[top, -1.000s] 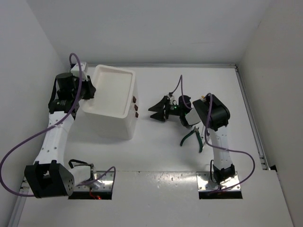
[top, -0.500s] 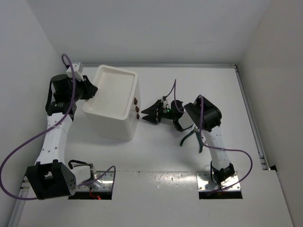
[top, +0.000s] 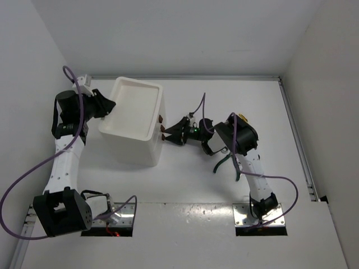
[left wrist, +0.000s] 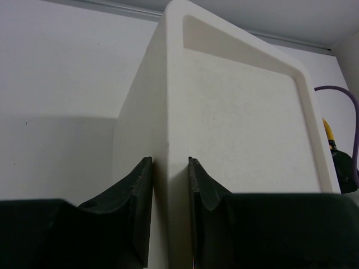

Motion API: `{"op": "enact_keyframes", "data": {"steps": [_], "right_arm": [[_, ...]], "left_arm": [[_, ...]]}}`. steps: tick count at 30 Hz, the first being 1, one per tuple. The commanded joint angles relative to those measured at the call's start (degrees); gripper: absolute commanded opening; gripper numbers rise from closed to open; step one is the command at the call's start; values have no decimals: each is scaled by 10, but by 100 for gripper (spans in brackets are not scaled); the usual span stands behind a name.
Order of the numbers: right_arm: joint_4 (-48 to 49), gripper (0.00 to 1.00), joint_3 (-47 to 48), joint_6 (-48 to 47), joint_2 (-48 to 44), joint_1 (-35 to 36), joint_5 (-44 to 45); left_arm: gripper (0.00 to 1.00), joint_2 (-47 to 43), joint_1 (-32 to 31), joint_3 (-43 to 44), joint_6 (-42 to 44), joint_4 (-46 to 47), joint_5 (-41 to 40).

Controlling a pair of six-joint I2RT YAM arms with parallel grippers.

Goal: Sort the tools into containers

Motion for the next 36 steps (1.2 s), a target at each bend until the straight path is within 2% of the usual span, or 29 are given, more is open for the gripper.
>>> {"op": "enact_keyframes", "data": {"steps": [1, 4, 9, 11, 12, 15, 21, 24, 27, 36], "right_arm": [[113, 56, 10, 20, 27, 22, 28], [113, 57, 15, 20, 27, 35, 33], [106, 65, 21, 32, 27, 54, 33], [106, 70, 15, 32, 27, 60, 33], [98, 76, 9, 32, 27, 61, 33], [85, 79, -21, 15, 8, 61, 28], [9, 79, -68, -28, -24, 55, 28], [-64, 79, -92, -81, -57, 50, 41], [-93, 76, -98, -102, -73, 50, 61], [-19, 69, -80, -85, -28, 45, 101]], "left_arm": [[0, 27, 7, -51, -46, -65, 42], [0, 33, 13, -51, -51, -59, 47], [0, 38, 18, -51, -57, -54, 53], [0, 38, 18, -57, -57, -49, 53], [0, 38, 23, -57, -57, -49, 53], [0, 38, 23, -57, -57, -49, 59], [0, 38, 23, -62, -57, -43, 59], [0, 38, 23, -62, -57, -43, 59], [0, 38, 23, -62, -57, -43, 59], [0, 33, 23, -72, -57, -38, 64]]}}
